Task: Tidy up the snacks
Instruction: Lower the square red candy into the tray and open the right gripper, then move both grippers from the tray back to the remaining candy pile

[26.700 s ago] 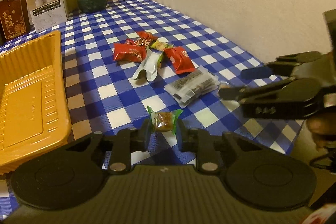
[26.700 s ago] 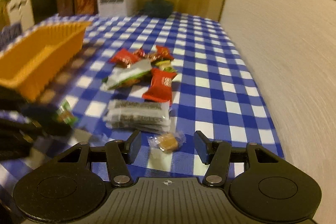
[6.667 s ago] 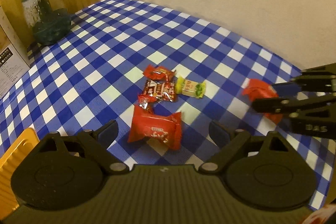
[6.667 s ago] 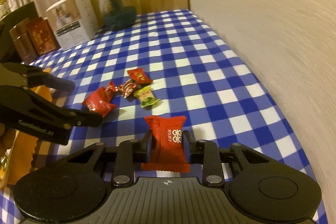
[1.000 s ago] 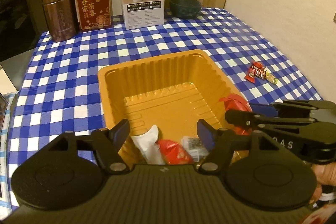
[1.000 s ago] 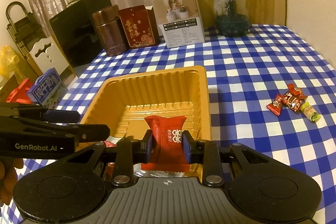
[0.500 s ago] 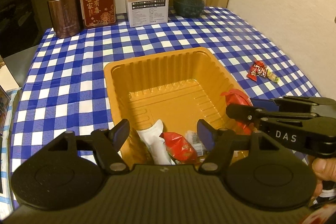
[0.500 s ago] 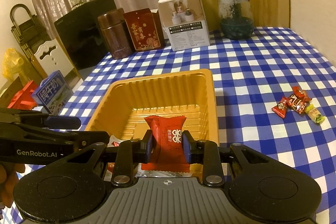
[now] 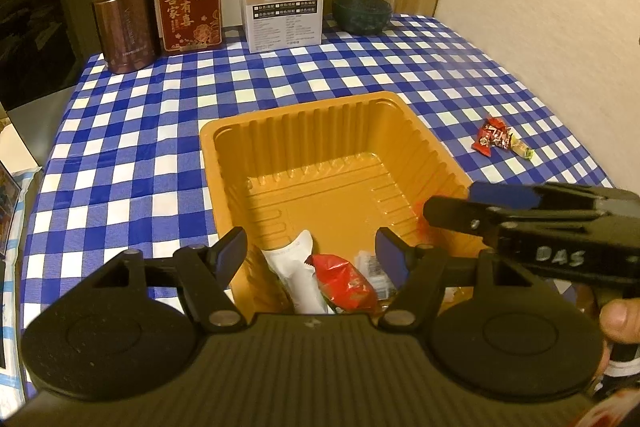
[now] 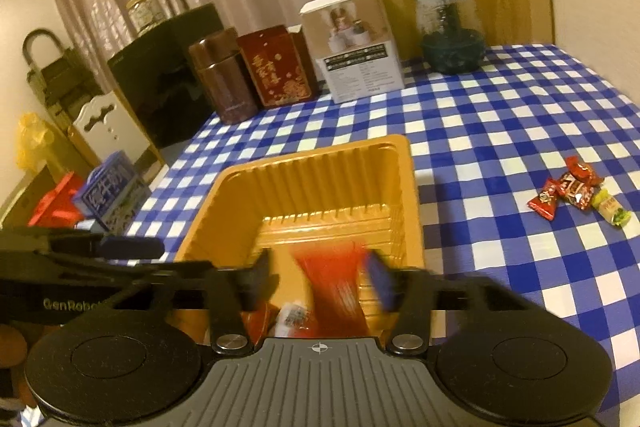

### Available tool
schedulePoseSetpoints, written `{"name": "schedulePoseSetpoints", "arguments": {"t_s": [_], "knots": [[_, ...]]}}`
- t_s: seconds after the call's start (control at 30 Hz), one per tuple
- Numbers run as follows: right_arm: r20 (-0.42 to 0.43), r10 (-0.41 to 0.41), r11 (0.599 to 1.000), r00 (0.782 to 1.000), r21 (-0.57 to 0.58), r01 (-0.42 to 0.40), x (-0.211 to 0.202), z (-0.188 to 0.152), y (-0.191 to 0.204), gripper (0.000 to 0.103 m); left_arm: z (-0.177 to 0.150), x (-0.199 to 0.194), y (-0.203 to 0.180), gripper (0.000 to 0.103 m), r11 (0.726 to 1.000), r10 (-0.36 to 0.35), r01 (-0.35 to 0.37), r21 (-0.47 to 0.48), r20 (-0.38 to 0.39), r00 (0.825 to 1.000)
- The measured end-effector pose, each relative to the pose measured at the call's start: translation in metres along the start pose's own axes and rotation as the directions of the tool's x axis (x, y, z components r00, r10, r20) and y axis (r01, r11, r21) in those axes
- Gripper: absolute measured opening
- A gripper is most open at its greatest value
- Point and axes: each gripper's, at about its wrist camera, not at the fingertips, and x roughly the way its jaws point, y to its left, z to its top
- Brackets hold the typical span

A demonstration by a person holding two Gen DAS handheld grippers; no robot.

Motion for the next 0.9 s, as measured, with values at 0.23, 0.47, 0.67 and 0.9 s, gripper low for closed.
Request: {"name": "schedulePoseSetpoints", "arguments": {"t_s": [0.23, 0.47, 0.67, 0.9], "knots": [[0.021, -0.005, 1.000, 1.000, 0.026, 0.004, -0.007, 0.004, -0.006, 0.063, -0.002, 0.000, 0.003, 0.068, 1.000, 0.001, -0.001, -0.009, 0.000, 1.000], [0.023, -0.026, 0.999, 0.999, 0.029, 0.026, -0.014, 0.003, -0.012, 0.063, -0.001, -0.002, 0.000, 0.068, 1.000, -0.008, 0.008, -0.006, 0.004, 1.000], [0.028, -0.061, 0.998, 0.998, 0.029, 0.060, -0.027, -0.001, -0.021, 0.063, 0.005, -0.005, -0.010, 0.068, 1.000, -0.018, 0.018, 0.009, 0.019, 1.000], [0.044, -0.118, 0.992, 0.992, 0.055, 0.115, -0.049, -0.002, -0.045, 0.063, 0.013, -0.007, -0.035, 0.070, 0.998, -0.058, 0.057, 0.035, 0.037, 0.998]]}}
